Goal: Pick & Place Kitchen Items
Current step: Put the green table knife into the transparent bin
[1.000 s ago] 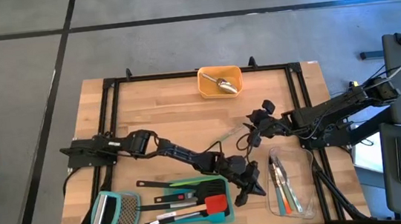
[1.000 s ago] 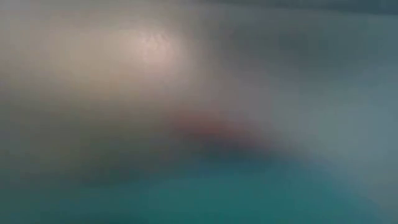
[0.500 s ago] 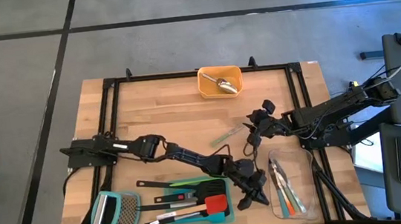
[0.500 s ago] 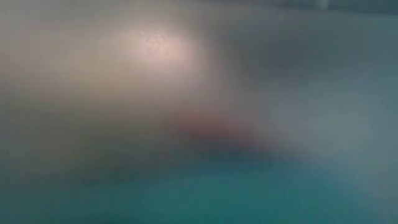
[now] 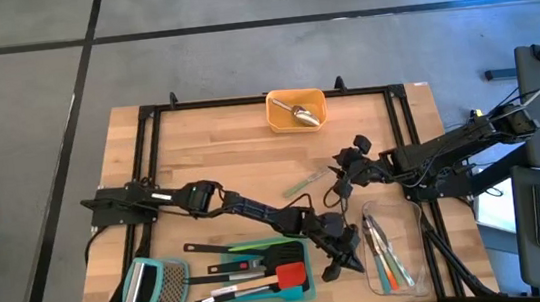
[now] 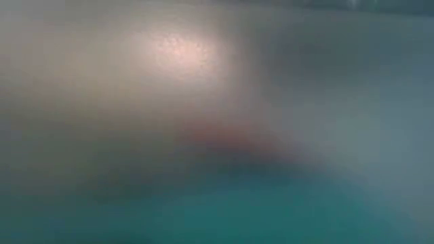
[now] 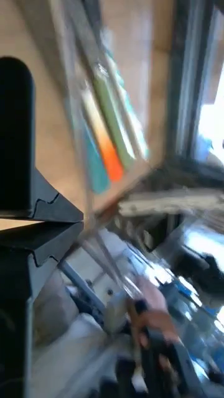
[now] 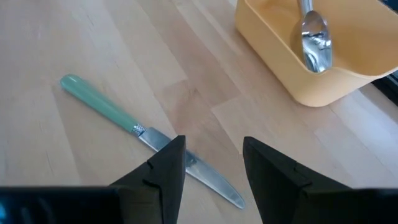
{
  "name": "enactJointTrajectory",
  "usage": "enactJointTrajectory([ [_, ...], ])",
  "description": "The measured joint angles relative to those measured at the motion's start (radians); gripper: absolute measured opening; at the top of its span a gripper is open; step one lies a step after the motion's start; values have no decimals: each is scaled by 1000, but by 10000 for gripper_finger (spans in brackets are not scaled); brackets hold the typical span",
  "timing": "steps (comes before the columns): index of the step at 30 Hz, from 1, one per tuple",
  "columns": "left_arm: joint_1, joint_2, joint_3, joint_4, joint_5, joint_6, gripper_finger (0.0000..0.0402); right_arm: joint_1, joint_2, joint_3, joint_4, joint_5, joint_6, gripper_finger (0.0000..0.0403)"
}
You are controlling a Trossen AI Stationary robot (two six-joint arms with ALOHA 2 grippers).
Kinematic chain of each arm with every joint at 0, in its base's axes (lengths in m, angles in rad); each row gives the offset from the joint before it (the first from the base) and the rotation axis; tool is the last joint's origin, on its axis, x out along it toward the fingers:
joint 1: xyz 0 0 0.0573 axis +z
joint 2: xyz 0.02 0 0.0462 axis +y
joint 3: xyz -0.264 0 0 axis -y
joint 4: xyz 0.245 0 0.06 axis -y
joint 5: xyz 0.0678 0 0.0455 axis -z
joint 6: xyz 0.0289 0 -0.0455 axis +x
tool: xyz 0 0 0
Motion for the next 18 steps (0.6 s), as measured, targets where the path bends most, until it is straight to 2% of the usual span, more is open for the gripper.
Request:
enactJointTrajectory([
  [5, 0, -44, -2, -186, -89, 69, 2, -3, 0, 0, -8, -61, -27, 162],
  [11, 6, -115, -2, -466, -229, 144, 1, -58, 0, 0, 8, -190, -116, 162],
  [15, 10, -155, -2, -580, -365, 178, 2, -95, 14, 0, 11, -197, -160, 162],
  [18, 15, -164, -2, -650, -425, 187, 1, -131, 55, 0, 25, -266, -199, 162],
])
